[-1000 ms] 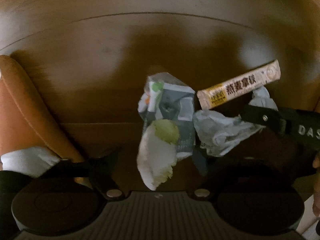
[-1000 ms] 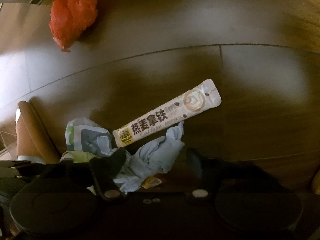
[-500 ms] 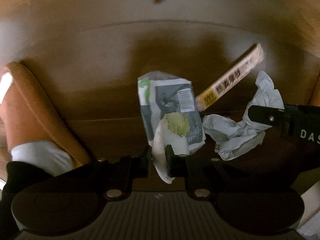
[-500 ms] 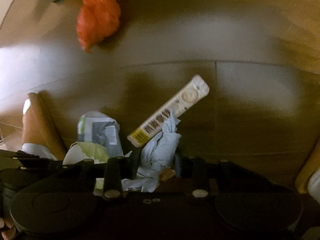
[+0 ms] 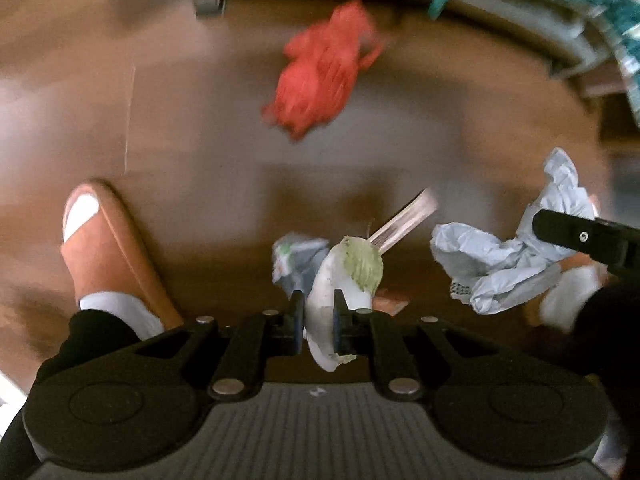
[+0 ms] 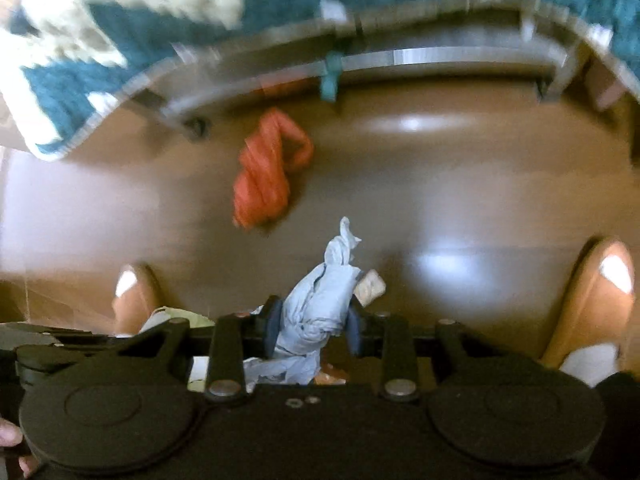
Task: Collect trash
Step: 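Grasp the cabbage leaf with the left tool while the right tool grasps the crumpled paper, then lift the cabbage leaf and crumpled paper up to the teal wastebasket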
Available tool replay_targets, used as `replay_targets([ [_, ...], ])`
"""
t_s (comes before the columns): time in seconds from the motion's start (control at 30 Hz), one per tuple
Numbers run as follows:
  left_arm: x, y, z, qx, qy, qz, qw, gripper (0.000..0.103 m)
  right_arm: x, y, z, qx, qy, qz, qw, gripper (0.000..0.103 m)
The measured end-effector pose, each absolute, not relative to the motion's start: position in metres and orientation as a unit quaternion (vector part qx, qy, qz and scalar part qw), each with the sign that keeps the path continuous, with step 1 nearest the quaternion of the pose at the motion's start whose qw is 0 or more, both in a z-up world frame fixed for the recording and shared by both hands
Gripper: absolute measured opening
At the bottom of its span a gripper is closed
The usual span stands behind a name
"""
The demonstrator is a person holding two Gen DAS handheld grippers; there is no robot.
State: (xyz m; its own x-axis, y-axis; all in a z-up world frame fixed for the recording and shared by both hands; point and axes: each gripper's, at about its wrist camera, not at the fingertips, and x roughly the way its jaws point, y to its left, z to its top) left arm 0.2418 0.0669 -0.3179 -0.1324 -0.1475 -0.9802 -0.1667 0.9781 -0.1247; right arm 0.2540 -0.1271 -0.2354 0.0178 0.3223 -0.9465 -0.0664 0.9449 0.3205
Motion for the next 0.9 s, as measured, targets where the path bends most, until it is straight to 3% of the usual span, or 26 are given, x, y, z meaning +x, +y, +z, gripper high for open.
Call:
replay_targets([
  [0.47, 0.216, 0.053, -0.136, -0.100, 0.578, -0.012, 0.810, 0.013, 0.211, -0.150, -0.041, 0.039, 0.523, 0.179, 0.832, 0.031],
  [0.9, 0.199, 0.037, 0.007, -0.087, 0.434, -0.032, 0.896, 0.013, 0.183, -0.155, 0.095, -0.012, 0.370, 0.196, 0.908, 0.031],
])
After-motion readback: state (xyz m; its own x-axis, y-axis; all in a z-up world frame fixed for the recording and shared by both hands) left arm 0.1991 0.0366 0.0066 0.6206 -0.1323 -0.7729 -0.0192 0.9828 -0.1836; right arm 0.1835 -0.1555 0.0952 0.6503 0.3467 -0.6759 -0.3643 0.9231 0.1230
